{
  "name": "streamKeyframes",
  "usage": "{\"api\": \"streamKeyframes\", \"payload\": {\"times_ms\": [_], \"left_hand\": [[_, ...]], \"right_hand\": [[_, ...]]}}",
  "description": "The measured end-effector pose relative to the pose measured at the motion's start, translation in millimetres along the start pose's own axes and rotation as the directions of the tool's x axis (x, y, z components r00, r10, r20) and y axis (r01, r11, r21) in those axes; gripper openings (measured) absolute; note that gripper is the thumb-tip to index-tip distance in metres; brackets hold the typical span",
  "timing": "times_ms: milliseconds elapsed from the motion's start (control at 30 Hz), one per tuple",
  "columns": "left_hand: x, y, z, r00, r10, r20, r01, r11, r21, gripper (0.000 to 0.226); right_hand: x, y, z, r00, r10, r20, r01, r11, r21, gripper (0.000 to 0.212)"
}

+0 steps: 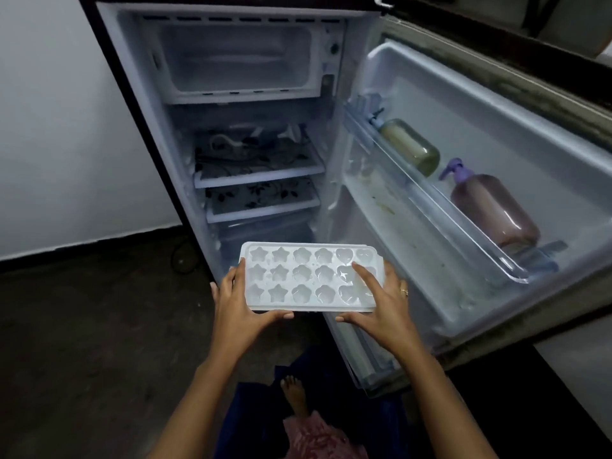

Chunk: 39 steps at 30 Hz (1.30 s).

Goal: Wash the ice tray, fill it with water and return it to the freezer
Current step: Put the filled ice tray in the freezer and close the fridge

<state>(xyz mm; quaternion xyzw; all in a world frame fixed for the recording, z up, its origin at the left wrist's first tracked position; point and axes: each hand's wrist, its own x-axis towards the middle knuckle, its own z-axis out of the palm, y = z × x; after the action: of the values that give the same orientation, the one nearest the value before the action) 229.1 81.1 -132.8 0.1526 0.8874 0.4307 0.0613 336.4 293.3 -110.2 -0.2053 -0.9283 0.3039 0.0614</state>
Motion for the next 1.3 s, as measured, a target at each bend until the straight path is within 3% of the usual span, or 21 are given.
{"api": "streamKeyframes", "payload": {"times_ms": [367, 667, 900, 1167, 1300], "left_hand": [[130, 0, -12, 0.994, -0.062, -0.086, 0.051, 0.991, -0.124, 0.125], [225, 3, -44, 0.981, -0.048, -0.188, 0.030, 0.995, -0.099, 0.126], [291, -3, -63, 0.972, -0.005, -0.237, -0.020, 0.994, -0.104, 0.140], [365, 9, -72, 0.951, 0.079, -0.300, -0.110, 0.990, -0.086, 0.142], [399, 23, -81, 0.926, 0.175, -0.334, -0.192, 0.981, -0.020, 0.124]], "right_hand": [[151, -24, 10, 0.991, -0.122, -0.049, 0.127, 0.984, 0.128, 0.096], [251, -56, 27, 0.970, -0.169, -0.175, 0.209, 0.947, 0.243, 0.091], [323, -74, 40, 0.941, -0.201, -0.273, 0.295, 0.881, 0.370, 0.114], [400, -91, 31, 0.900, -0.268, -0.344, 0.378, 0.874, 0.306, 0.132], [435, -102, 15, 0.881, -0.303, -0.364, 0.416, 0.862, 0.289, 0.118]]}}
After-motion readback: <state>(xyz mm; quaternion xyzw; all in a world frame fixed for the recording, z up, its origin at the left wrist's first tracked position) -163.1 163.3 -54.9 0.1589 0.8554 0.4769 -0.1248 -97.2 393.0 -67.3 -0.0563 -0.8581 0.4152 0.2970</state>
